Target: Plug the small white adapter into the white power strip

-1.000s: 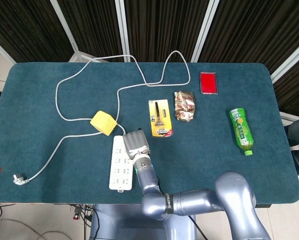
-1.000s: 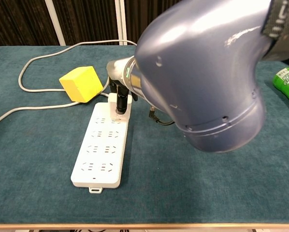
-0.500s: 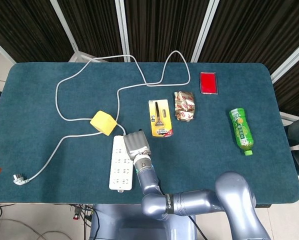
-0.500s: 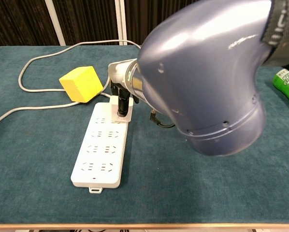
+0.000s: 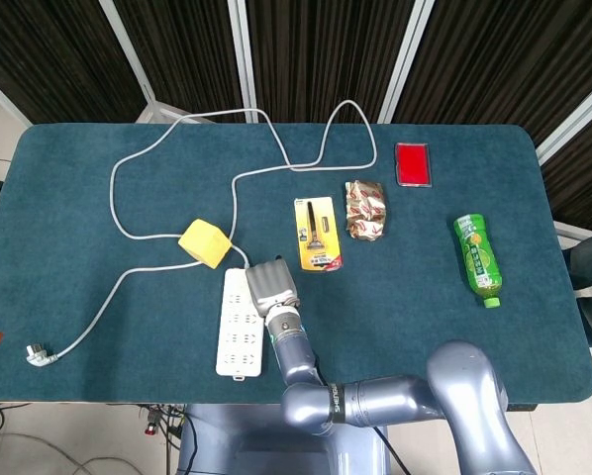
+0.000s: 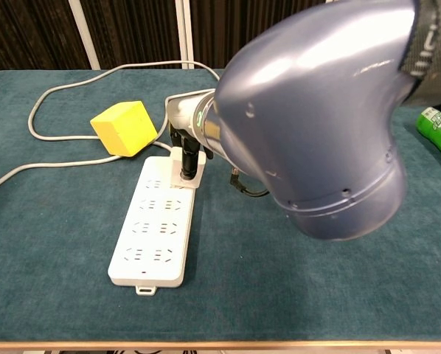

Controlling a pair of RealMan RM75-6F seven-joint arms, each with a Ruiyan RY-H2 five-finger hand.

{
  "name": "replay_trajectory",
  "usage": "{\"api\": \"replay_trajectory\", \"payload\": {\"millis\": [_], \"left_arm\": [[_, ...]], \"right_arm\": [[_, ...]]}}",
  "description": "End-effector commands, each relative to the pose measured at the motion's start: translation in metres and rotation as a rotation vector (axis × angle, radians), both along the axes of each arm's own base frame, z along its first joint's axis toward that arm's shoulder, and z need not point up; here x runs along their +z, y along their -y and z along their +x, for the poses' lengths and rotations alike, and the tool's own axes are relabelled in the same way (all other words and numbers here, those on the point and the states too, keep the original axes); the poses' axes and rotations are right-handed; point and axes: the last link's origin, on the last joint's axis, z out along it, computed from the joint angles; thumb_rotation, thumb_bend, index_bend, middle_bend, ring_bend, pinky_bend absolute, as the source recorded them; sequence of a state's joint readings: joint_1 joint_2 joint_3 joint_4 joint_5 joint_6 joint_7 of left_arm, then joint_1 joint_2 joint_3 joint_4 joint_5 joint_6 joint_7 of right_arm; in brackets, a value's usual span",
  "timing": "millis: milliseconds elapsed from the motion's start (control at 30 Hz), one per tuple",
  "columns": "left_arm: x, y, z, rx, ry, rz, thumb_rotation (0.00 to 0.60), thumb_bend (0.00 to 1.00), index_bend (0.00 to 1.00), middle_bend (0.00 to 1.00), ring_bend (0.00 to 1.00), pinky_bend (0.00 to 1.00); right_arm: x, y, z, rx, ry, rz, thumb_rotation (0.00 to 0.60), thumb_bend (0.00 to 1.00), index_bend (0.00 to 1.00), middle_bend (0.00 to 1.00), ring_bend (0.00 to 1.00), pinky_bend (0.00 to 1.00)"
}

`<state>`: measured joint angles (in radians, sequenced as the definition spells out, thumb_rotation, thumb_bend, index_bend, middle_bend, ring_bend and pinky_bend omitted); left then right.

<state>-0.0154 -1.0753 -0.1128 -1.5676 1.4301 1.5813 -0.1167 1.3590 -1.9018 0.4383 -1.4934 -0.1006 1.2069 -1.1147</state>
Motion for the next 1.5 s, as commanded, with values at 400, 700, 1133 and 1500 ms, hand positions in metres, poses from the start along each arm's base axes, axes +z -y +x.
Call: {"api": "replay_trajectory", "payload": {"millis": [400,700,1133,1500], "left_arm": [[0.001,0.000,-0.001,0.002,0.002,0.001,0.600,0.08,0.19,0.00,0.00,0.00],[0.001,-0.001,-0.001,0.003,0.000,0.001,0.600,0.08,0.19,0.00,0.00,0.00],[0.000,-0.001,-0.001,0.004,-0.001,0.001,0.600,0.08,0.19,0.00,0.00,0.00],[0.000,-0.001,-0.001,0.005,-0.002,0.001,0.600,0.08,0.19,0.00,0.00,0.00]], "right_arm": [[-0.005,-0.003,0.002,0.008,-0.001,0.006,0.600,0.61,0.70,0.59,0.48,0.26],[-0.011,-0.010,0.007,0.050,-0.008,0.008,0.600,0.61,0.71,0.60,0.48,0.26],[-0.017,-0.016,0.012,0.123,-0.058,-0.018,0.600,0.61,0.73,0.61,0.49,0.26],[-0.021,-0.020,0.013,0.219,-0.125,-0.056,0.600,0.61,0.75,0.62,0.49,0.26]]}}
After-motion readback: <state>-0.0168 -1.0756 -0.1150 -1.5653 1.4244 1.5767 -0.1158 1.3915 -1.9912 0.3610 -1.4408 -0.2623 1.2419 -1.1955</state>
